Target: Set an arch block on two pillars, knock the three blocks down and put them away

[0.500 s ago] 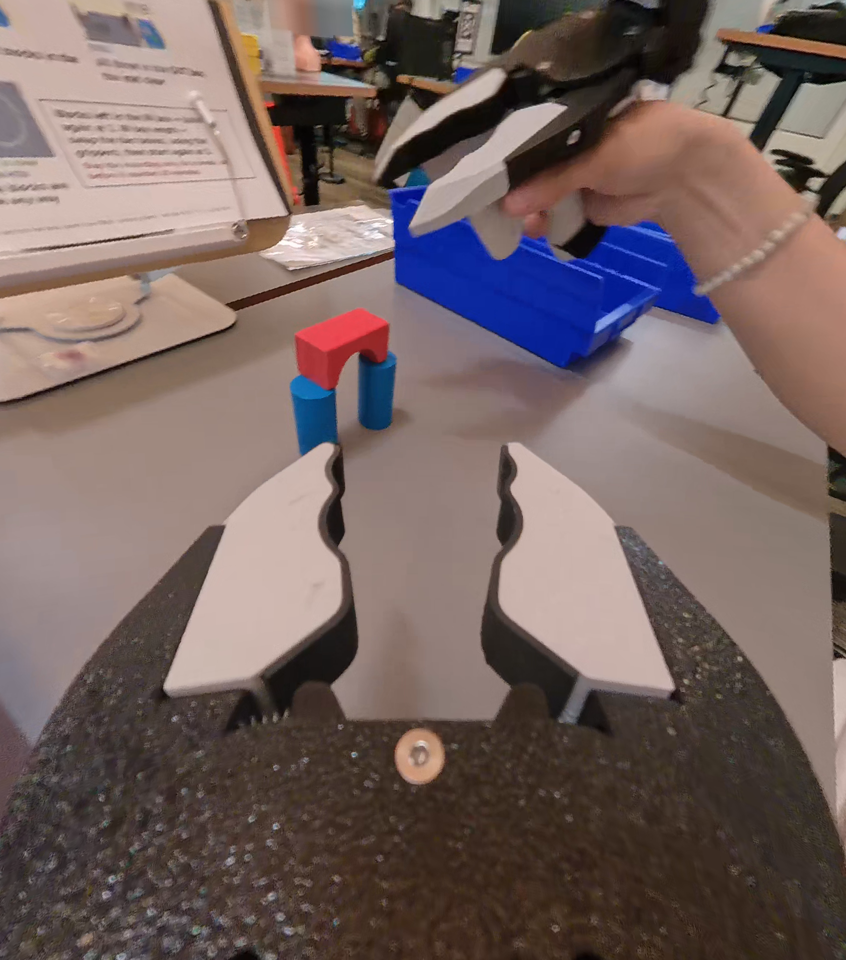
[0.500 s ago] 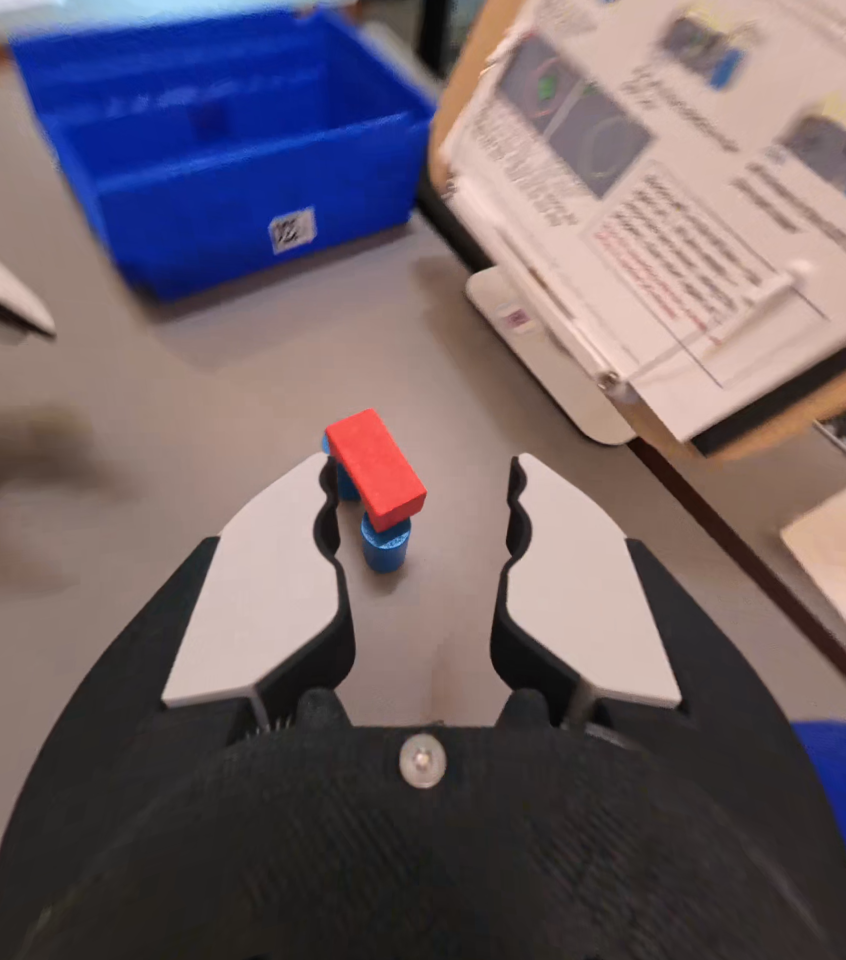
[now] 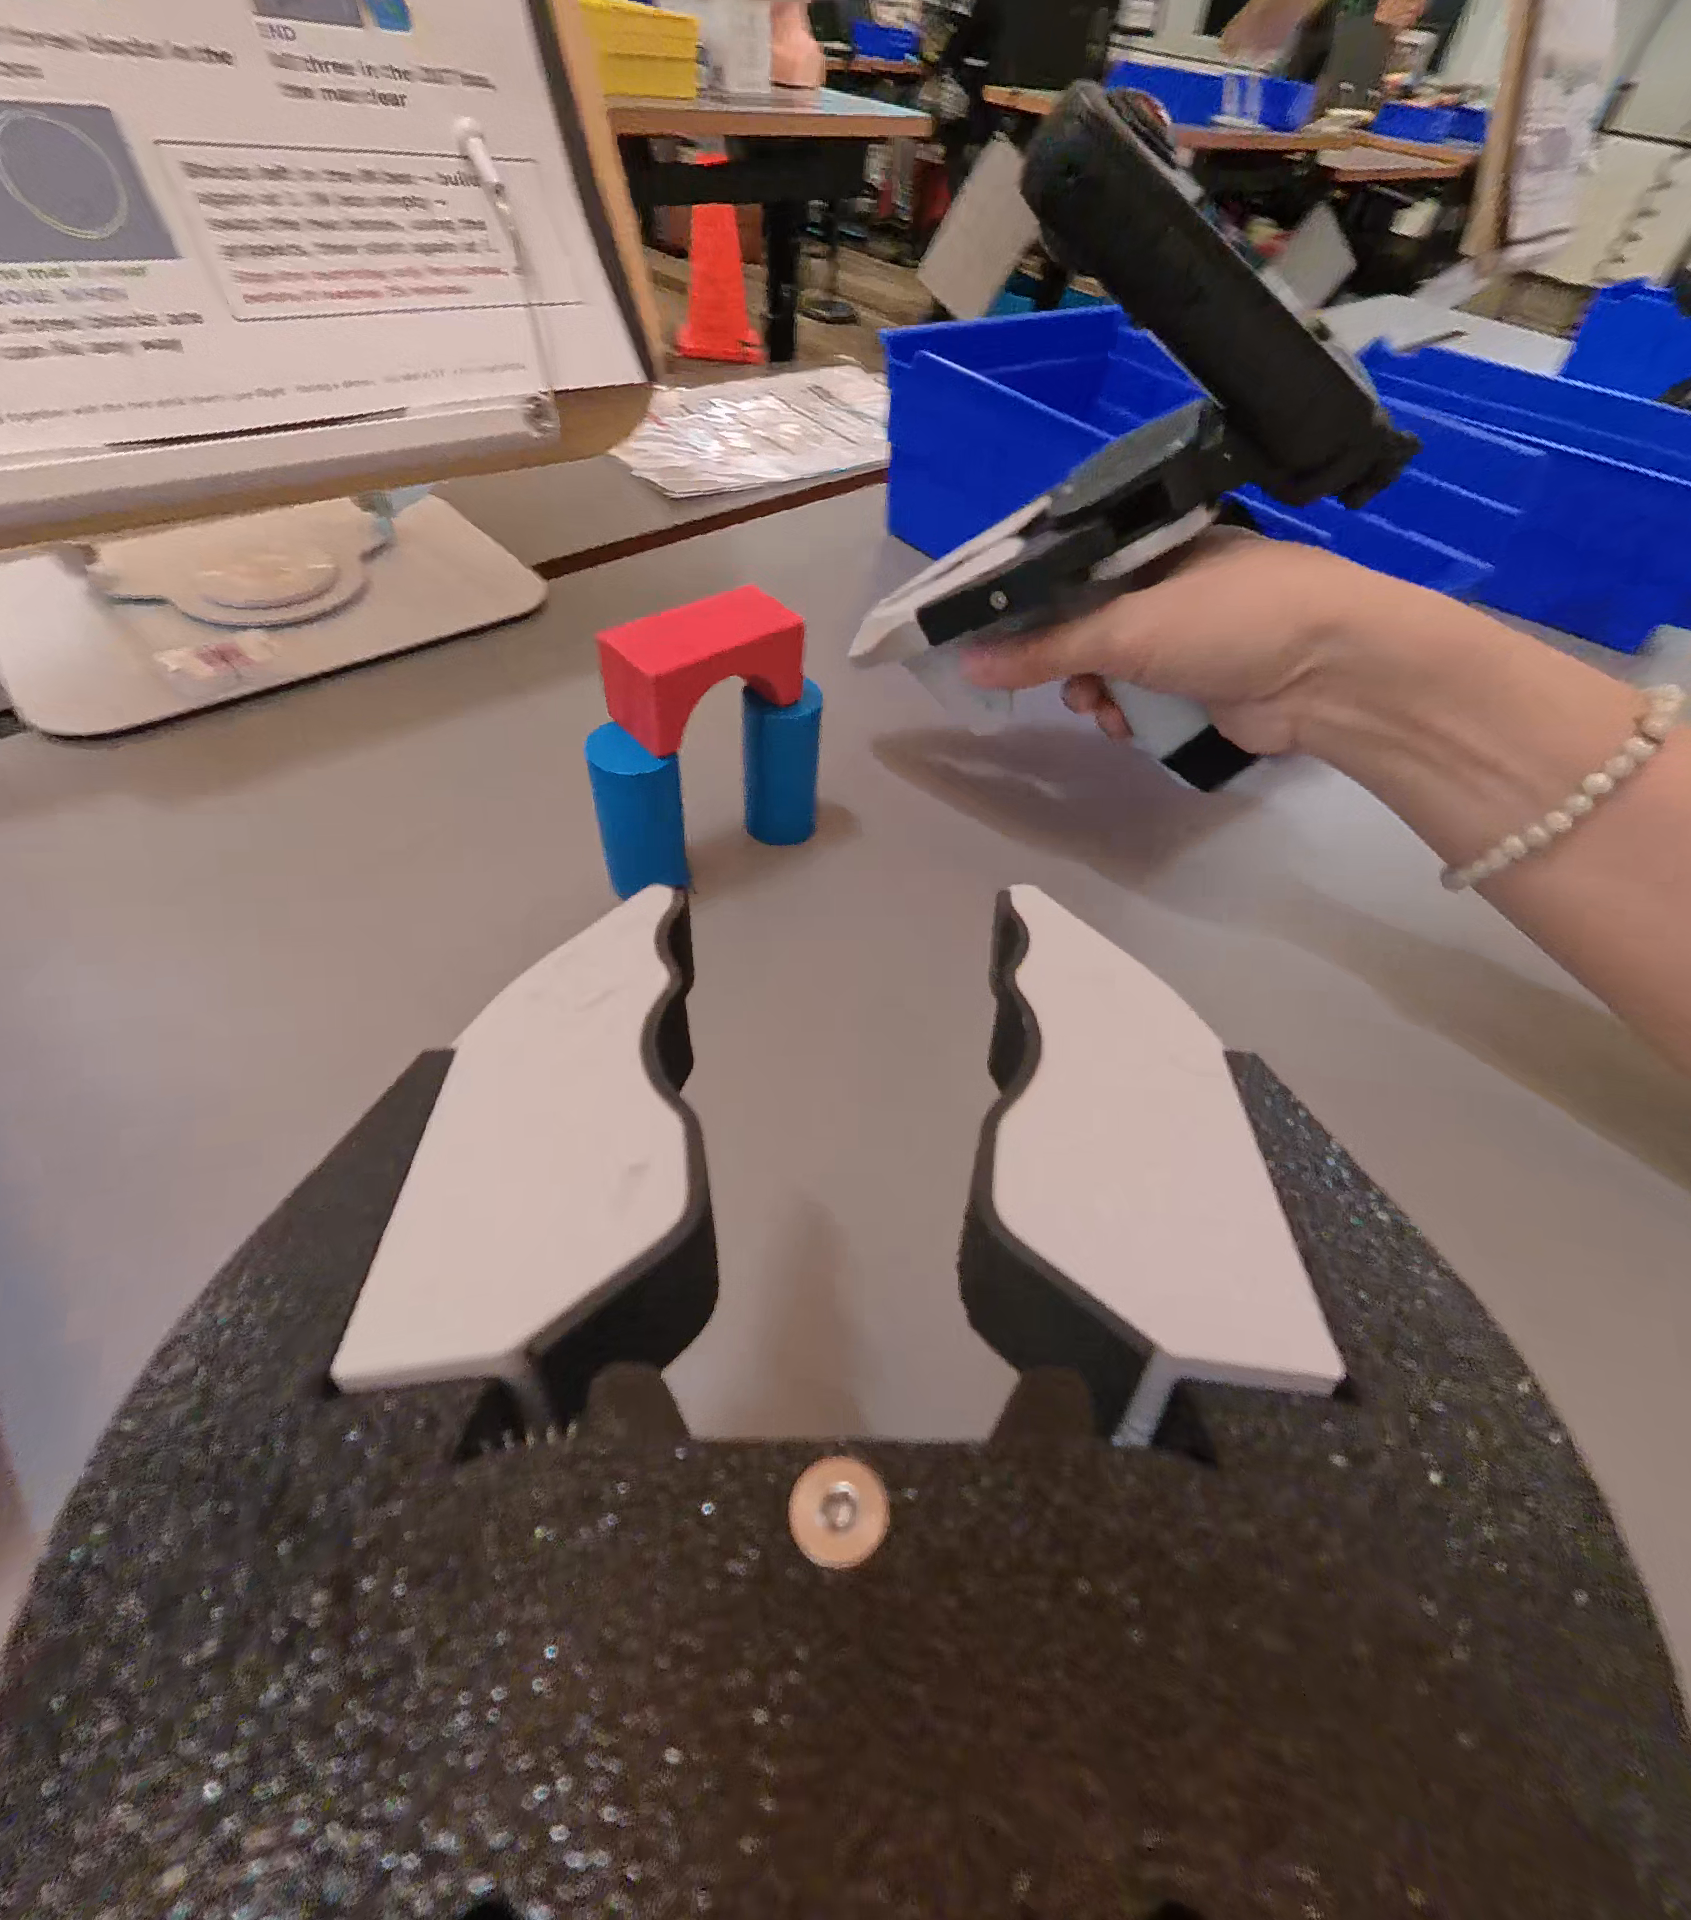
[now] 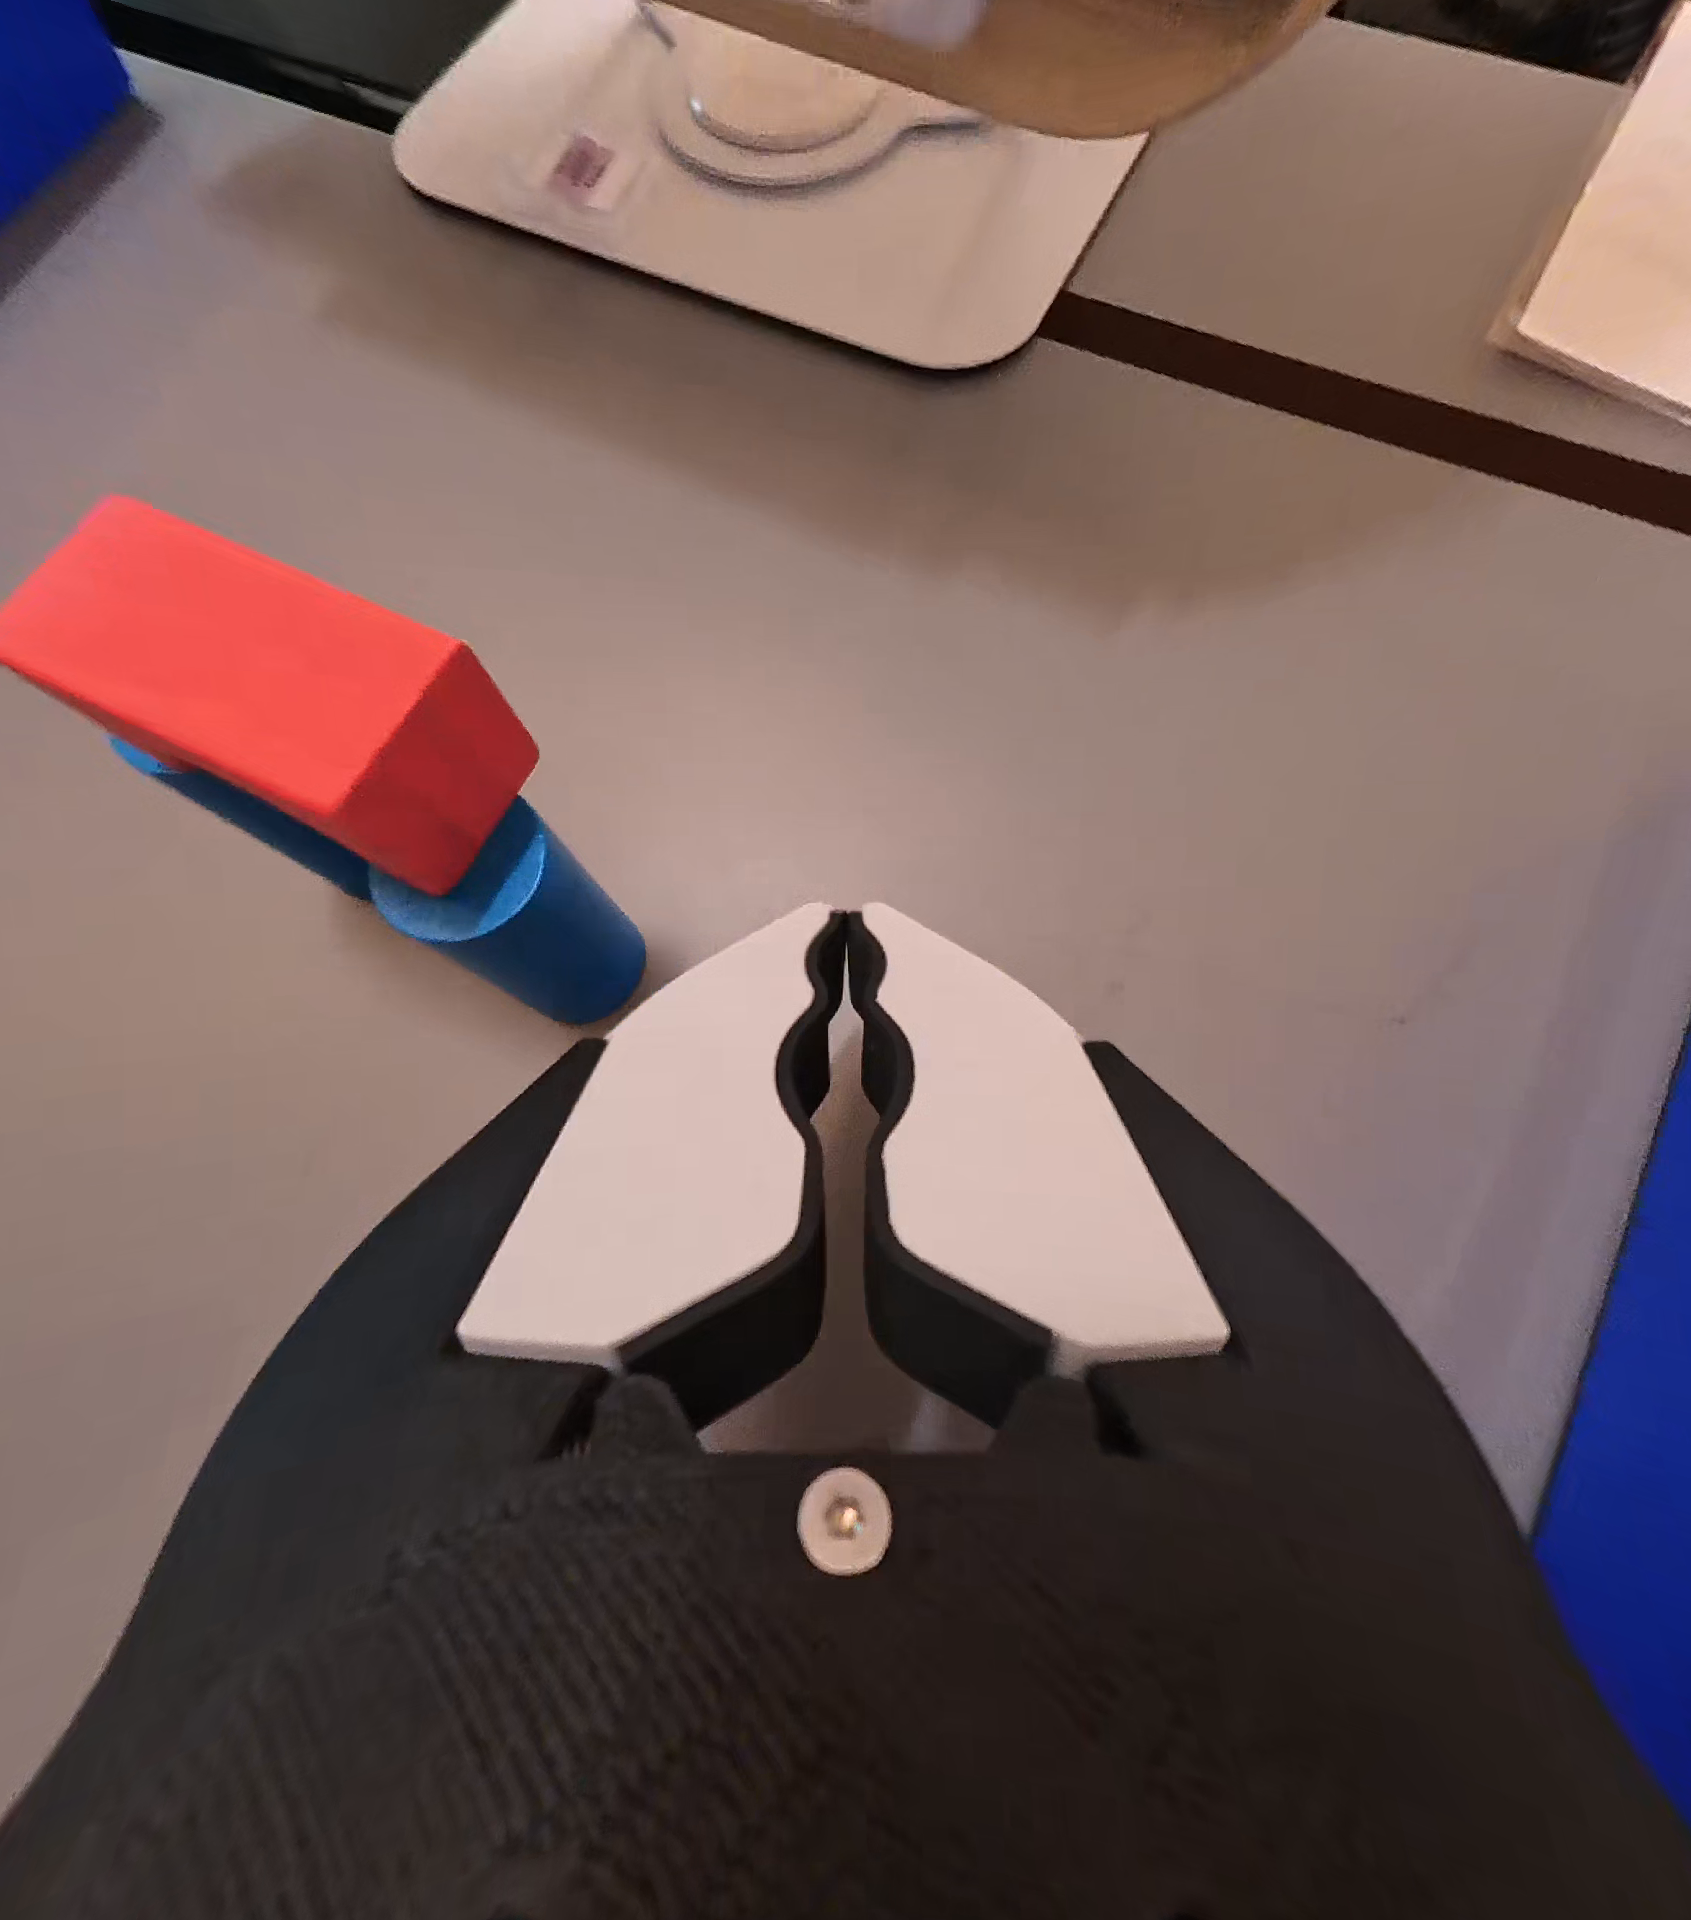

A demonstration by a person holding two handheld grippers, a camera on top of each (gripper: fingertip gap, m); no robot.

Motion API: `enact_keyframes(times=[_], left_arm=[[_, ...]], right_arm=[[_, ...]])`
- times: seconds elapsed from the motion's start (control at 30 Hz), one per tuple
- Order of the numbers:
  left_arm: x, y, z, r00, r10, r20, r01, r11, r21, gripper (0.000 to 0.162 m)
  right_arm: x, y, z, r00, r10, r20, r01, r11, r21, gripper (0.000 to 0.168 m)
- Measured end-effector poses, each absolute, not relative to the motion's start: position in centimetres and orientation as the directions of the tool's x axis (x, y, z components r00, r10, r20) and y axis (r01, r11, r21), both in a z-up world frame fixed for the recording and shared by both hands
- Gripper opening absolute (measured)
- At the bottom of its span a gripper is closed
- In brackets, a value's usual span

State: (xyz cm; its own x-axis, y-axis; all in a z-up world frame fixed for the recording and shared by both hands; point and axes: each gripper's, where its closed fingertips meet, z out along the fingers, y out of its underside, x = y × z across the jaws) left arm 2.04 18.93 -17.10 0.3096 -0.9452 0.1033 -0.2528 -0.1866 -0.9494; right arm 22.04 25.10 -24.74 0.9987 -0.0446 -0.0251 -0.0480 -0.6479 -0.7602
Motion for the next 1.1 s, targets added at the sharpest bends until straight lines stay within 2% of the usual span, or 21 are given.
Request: enact_keyframes(times=[0.13, 0.23, 0.37, 0.57, 0.63, 0.7, 0.77, 0.87, 1.1], left_arm=[[2.2, 19.6, -17.6, 0.458, -0.885, 0.081, -0.171, -0.177, -0.969, 0.049], [2.8, 18.7, -18.2, 0.458, -0.887, 0.058, -0.148, -0.140, -0.979, 0.047], [2.9, 18.5, -19.3, 0.449, -0.894, 0.002, -0.214, -0.109, -0.971, 0.048], [2.3, 19.0, -18.8, 0.444, -0.894, 0.055, -0.177, -0.148, -0.973, 0.048], [2.1, 19.2, -18.9, 0.444, -0.893, 0.070, -0.174, -0.163, -0.971, 0.048], [2.0, 19.3, -19.0, 0.444, -0.893, 0.076, -0.171, -0.168, -0.971, 0.048], [2.0, 19.3, -19.1, 0.438, -0.896, 0.075, -0.178, -0.168, -0.970, 0.048], [1.9, 19.2, -19.4, 0.431, -0.900, 0.069, -0.194, -0.167, -0.967, 0.048], [1.8, 19.2, -19.4, 0.424, -0.902, 0.079, -0.190, -0.174, -0.966, 0.048]], right_arm=[[21.4, 25.9, -25.1, 0.995, -0.095, -0.006, -0.065, -0.629, -0.775, 0.000], [20.8, 26.2, -24.9, 0.994, -0.112, 0.014, -0.059, -0.623, -0.780, 0.000], [20.7, 26.3, -25.3, 0.988, -0.140, 0.068, -0.038, -0.641, -0.767, 0.000], [20.3, 27.4, -26.1, 0.983, -0.149, 0.110, -0.017, -0.663, -0.749, 0.000], [19.0, 28.5, -25.3, 0.989, -0.105, 0.108, 0.017, -0.635, -0.772, 0.000], [16.0, 29.6, -24.0, 0.995, 0.033, 0.099, 0.100, -0.572, -0.814, 0.000], [14.4, 29.7, -23.6, 0.980, 0.114, 0.162, 0.198, -0.561, -0.804, 0.000], [15.2, 29.3, -22.7, 0.953, 0.094, 0.289, 0.290, -0.564, -0.773, 0.000], [15.4, 28.0, -20.4, 0.936, 0.166, 0.312, 0.352, -0.515, -0.781, 0.000]])
